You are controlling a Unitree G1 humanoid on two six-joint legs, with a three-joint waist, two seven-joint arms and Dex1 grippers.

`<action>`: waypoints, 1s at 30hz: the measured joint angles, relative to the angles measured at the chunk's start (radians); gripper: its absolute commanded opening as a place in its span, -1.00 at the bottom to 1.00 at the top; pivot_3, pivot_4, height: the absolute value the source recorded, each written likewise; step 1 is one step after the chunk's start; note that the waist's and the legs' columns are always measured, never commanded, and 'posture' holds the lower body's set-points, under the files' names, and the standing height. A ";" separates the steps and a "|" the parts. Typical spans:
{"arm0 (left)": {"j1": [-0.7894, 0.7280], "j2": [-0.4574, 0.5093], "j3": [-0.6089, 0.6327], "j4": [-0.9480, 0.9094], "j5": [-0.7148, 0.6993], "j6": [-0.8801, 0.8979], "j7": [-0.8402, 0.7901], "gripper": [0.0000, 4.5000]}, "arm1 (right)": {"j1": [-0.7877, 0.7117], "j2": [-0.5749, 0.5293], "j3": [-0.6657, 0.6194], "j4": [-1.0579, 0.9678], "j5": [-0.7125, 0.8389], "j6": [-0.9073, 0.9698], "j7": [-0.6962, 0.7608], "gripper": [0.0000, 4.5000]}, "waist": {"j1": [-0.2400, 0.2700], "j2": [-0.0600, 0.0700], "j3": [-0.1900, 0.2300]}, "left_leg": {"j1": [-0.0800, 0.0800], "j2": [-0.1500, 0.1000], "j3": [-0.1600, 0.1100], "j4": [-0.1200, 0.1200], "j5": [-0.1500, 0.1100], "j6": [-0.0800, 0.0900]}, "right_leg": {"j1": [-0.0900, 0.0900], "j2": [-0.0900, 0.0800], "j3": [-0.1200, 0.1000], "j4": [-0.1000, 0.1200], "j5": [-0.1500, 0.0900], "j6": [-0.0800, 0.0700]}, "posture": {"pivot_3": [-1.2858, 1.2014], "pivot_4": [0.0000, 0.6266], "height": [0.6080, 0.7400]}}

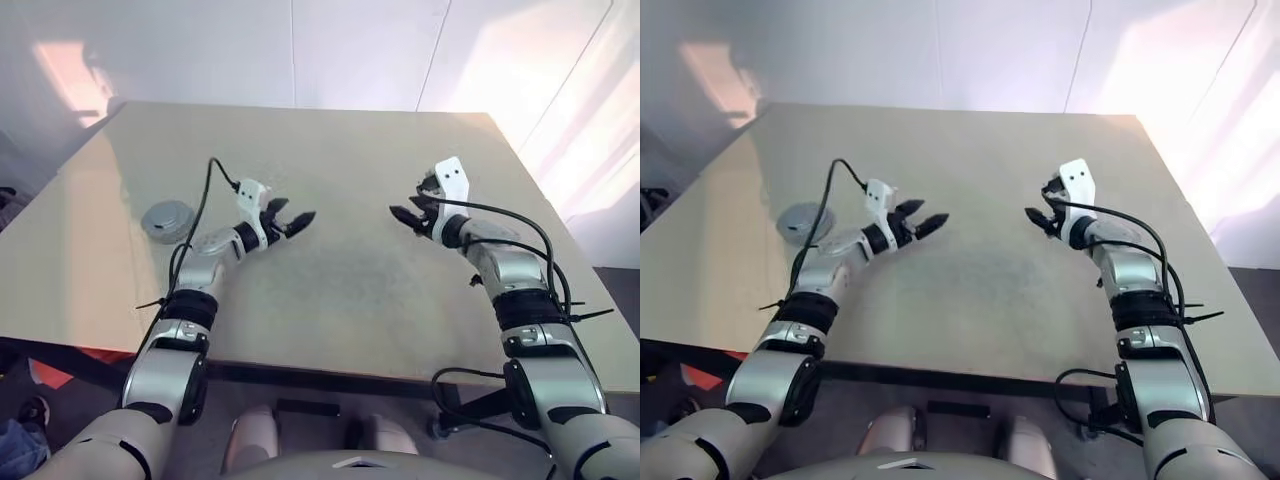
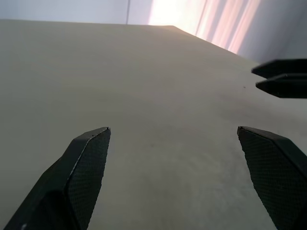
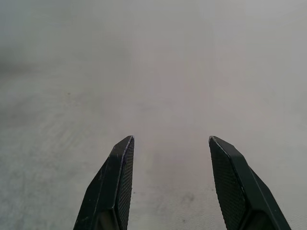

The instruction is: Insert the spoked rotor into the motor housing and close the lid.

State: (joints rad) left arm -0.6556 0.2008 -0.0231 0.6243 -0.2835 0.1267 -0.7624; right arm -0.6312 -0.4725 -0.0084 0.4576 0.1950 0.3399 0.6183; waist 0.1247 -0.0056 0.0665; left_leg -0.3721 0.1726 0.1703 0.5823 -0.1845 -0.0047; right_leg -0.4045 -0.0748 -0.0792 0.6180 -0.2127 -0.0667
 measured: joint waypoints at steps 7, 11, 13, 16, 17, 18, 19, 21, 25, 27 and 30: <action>0.013 0.012 -0.010 -0.046 0.016 0.006 -0.015 0.99 | -0.006 -0.001 -0.001 -0.010 -0.019 -0.006 0.003 0.22 | 0.003 0.000 0.000 | 0.004 0.000 0.000 0.004 0.000 0.000 | 0.006 -0.001 0.000 0.000 0.001 -0.002 | 0.03 -1.00 1.00; 0.014 0.012 -0.010 -0.051 0.020 0.014 -0.013 0.99 | -0.014 0.010 -0.001 -0.009 -0.025 -0.011 -0.013 0.22 | 0.002 0.000 0.000 | 0.004 0.000 0.000 0.005 0.000 0.001 | 0.006 -0.001 0.000 0.001 0.002 -0.003 | 0.03 -1.00 1.00; 0.014 0.011 -0.010 -0.055 0.021 0.015 -0.010 0.99 | -0.018 0.017 -0.002 -0.007 -0.026 -0.013 -0.024 0.22 | 0.002 0.000 0.000 | 0.004 0.000 0.000 0.005 0.000 0.001 | 0.006 -0.001 0.000 0.001 0.002 -0.003 | 0.03 -1.00 1.00; 0.014 0.005 -0.010 -0.069 0.023 0.022 0.004 0.99 | -0.018 0.023 -0.002 0.005 -0.031 -0.015 -0.035 0.22 | 0.002 0.000 0.000 | 0.003 0.000 0.000 0.005 0.000 0.001 | 0.006 -0.001 0.000 0.001 0.002 -0.003 | 0.03 -1.00 1.00; 0.014 0.001 -0.010 -0.075 0.023 0.025 0.010 0.99 | -0.019 0.023 -0.002 0.007 -0.036 -0.015 -0.035 0.22 | 0.002 0.000 0.000 | 0.003 0.000 0.000 0.005 0.000 0.001 | 0.006 -0.001 0.000 0.000 0.002 -0.003 | 0.03 -1.00 1.00; 0.015 -0.004 -0.010 -0.079 0.023 0.025 0.014 0.99 | -0.020 0.023 -0.002 0.012 -0.039 -0.016 -0.035 0.22 | 0.002 0.000 0.000 | 0.003 0.000 0.000 0.005 0.000 0.001 | 0.006 -0.001 0.000 0.001 0.002 -0.003 | 0.03 -1.00 1.00; 0.016 -0.011 -0.010 -0.084 0.024 0.025 0.019 0.99 | -0.023 0.023 -0.002 0.023 -0.041 -0.017 -0.035 0.22 | 0.002 0.000 0.000 | 0.003 0.000 0.000 0.006 0.000 0.001 | 0.006 -0.001 0.000 0.001 0.002 -0.003 | 0.03 -1.00 1.00; 0.022 -0.015 -0.010 -0.090 0.025 0.025 0.028 0.99 | -0.031 0.023 -0.002 0.039 -0.045 -0.018 -0.035 0.22 | 0.002 0.000 0.000 | 0.003 0.000 0.000 0.006 0.000 0.001 | 0.006 -0.001 0.000 0.001 0.002 -0.003 | 0.03 -1.00 1.00; 0.040 -0.016 -0.010 -0.090 0.029 0.032 0.037 0.99 | -0.051 0.023 -0.002 0.058 -0.054 -0.023 -0.037 0.22 | 0.000 0.000 0.000 | 0.003 0.000 0.000 0.006 0.000 0.001 | 0.006 -0.001 0.000 0.001 0.002 -0.003 | 0.03 -1.00 1.00; 0.040 -0.015 -0.009 -0.090 0.030 0.033 0.040 0.99 | -0.054 0.025 -0.002 0.058 -0.056 -0.026 -0.038 0.22 | 0.001 0.000 0.000 | 0.003 0.000 0.000 0.006 0.000 0.001 | 0.006 -0.001 0.000 0.001 0.002 -0.003 | 0.03 -1.00 1.00; 0.040 -0.014 -0.008 -0.090 0.031 0.034 0.047 0.99 | -0.054 0.029 -0.002 0.058 -0.057 -0.027 -0.044 0.22 | 0.001 0.000 0.000 | 0.003 0.000 0.000 0.006 0.000 0.002 | 0.006 -0.001 0.000 0.001 0.002 -0.003 | 0.03 -1.00 1.00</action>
State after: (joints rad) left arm -0.6157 0.1873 -0.0310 0.5339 -0.2526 0.1606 -0.7158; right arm -0.6853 -0.4434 -0.0100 0.5158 0.1379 0.3134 0.5739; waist 0.1253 -0.0053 0.0663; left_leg -0.3689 0.1728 0.1702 0.5880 -0.1849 -0.0031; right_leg -0.3989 -0.0756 -0.0794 0.6186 -0.2110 -0.0697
